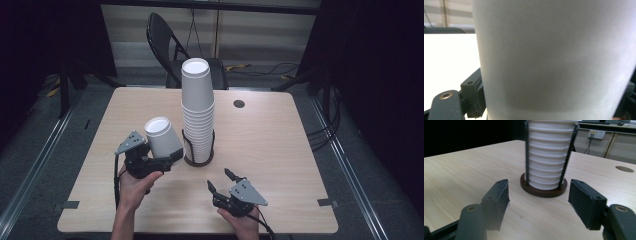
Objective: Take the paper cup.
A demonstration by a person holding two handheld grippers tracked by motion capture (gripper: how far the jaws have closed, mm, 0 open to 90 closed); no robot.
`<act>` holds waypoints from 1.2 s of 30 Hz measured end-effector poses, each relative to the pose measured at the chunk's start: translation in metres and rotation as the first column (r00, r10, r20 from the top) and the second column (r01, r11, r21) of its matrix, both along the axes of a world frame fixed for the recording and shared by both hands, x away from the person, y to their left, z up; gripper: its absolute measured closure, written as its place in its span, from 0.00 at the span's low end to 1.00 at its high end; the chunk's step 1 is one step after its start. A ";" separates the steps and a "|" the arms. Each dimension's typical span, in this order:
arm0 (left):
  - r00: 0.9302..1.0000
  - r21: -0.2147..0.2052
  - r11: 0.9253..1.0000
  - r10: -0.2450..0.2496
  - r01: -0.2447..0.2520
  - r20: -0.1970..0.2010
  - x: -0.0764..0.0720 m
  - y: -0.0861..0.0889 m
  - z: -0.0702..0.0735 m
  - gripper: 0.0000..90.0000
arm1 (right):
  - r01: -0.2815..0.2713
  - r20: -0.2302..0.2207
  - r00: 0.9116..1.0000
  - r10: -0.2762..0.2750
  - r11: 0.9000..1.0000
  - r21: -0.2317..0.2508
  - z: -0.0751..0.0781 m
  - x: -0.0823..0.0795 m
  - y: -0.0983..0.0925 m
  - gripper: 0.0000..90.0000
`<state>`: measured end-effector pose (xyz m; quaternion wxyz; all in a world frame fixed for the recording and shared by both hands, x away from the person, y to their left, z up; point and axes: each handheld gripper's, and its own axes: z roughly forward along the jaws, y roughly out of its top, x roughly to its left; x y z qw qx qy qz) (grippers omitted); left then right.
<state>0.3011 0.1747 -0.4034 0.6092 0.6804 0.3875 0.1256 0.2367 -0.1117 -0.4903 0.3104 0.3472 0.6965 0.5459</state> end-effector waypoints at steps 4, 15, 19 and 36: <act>0.998 -0.005 1.000 -0.019 0.018 -0.055 -0.001 -0.009 -0.012 0.15 | -0.037 0.000 0.999 0.037 0.999 0.004 0.001 -0.001 0.007 0.35; 0.984 -0.053 0.993 -0.108 0.101 -0.143 -0.011 -0.031 -0.030 0.15 | -0.080 0.059 0.995 0.079 0.997 0.014 0.004 -0.004 0.019 0.41; 0.972 -0.120 0.986 -0.134 0.113 -0.193 -0.011 -0.033 -0.038 0.15 | -0.113 0.077 0.991 0.111 0.993 0.033 0.003 -0.006 0.023 0.47; 0.921 -0.294 0.953 -0.181 0.078 -0.344 -0.012 -0.031 -0.055 0.15 | -0.144 0.170 0.977 0.130 0.987 0.073 0.005 -0.005 0.029 0.57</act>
